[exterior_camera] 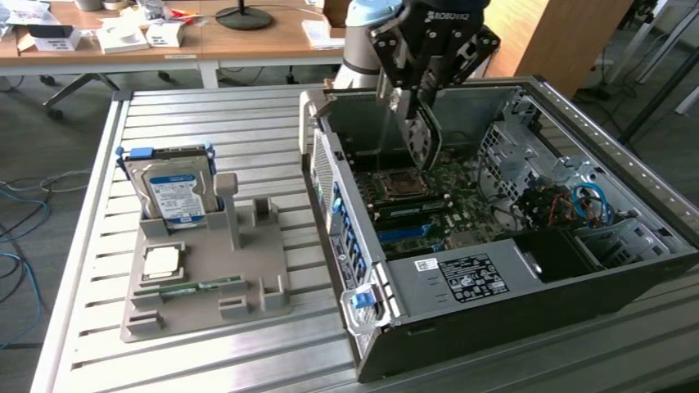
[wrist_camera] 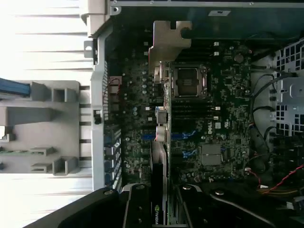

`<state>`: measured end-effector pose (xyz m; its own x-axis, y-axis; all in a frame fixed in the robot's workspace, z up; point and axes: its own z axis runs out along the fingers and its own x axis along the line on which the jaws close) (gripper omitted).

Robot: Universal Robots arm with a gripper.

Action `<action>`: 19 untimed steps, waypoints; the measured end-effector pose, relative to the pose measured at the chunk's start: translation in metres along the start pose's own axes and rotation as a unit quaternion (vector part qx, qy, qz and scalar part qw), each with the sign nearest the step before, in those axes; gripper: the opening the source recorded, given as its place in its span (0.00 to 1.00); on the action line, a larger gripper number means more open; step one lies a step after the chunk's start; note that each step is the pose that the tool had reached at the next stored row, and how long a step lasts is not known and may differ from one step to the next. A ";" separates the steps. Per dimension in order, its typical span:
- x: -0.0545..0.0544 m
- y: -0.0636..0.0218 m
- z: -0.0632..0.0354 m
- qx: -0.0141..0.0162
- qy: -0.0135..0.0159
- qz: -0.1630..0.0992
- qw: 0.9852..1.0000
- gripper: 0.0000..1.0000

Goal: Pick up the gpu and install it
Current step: 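Pick up the gpu and move the gpu toward the slot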

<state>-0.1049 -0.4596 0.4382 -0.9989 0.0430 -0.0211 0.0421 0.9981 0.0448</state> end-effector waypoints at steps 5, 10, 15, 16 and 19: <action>-0.033 0.0013 0.0008 0.000 0.000 0.000 1.000 0.26; -0.034 0.0015 0.0008 0.000 0.001 0.000 1.000 0.26; -0.043 0.0018 0.0011 0.001 0.017 0.001 1.000 0.26; -0.043 0.0018 0.0011 0.001 0.017 0.001 1.000 0.26; -0.043 0.0018 0.0010 0.001 0.017 0.001 1.000 0.26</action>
<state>-0.0619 -0.4597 0.4382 -0.9990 0.0432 0.0129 0.0437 0.9981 0.0429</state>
